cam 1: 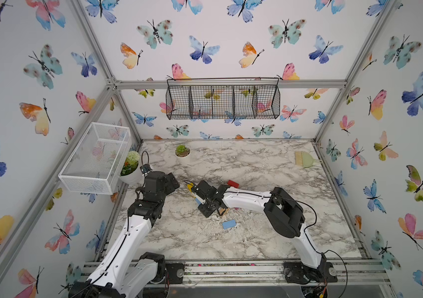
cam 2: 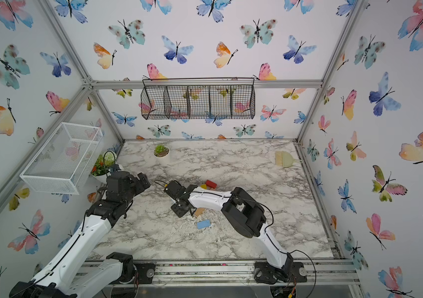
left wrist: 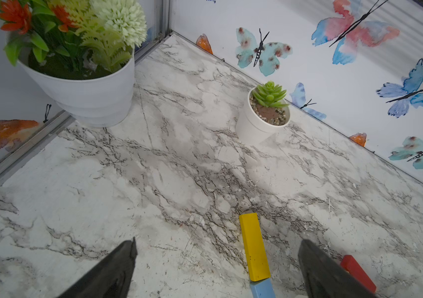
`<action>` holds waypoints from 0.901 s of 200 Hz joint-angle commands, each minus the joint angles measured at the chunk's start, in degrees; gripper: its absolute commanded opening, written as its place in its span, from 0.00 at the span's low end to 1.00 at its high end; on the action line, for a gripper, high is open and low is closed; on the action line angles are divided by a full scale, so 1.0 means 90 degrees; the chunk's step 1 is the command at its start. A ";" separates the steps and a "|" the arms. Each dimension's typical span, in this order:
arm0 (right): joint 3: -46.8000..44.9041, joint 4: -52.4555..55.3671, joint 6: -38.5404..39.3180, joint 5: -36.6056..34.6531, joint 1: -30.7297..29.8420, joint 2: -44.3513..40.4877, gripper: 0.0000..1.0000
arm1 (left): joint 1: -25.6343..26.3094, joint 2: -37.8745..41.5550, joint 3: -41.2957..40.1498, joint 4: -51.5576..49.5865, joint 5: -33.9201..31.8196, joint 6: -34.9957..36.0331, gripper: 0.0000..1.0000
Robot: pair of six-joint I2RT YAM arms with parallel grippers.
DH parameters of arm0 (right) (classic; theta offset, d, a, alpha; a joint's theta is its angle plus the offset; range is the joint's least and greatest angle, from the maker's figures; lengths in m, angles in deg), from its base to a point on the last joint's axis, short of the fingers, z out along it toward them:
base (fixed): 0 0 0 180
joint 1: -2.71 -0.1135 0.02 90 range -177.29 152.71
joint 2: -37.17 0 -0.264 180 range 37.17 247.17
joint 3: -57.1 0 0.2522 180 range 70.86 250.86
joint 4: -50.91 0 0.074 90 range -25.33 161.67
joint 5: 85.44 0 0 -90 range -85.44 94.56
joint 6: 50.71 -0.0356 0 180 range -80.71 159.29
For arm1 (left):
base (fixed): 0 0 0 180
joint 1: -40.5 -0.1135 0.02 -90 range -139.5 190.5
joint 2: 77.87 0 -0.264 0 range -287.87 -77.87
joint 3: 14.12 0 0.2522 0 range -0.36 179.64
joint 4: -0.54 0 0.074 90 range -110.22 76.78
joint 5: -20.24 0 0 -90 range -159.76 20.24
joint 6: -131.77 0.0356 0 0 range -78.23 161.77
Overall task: Assemble the letter v with building blocks
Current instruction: Assemble the building block at the center of the board.
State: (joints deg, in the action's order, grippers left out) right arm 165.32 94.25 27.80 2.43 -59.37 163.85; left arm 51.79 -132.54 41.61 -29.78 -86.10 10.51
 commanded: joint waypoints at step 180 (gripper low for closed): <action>0.0306 0.0436 -0.0236 -0.0486 -0.0055 0.0450 0.30 | -0.0032 0.0122 -0.0025 -0.0006 0.0018 0.0046 0.98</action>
State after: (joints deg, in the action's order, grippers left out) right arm 167.90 95.59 26.71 -0.63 -59.63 165.42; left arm 51.81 -132.43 41.61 -29.78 -86.12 10.51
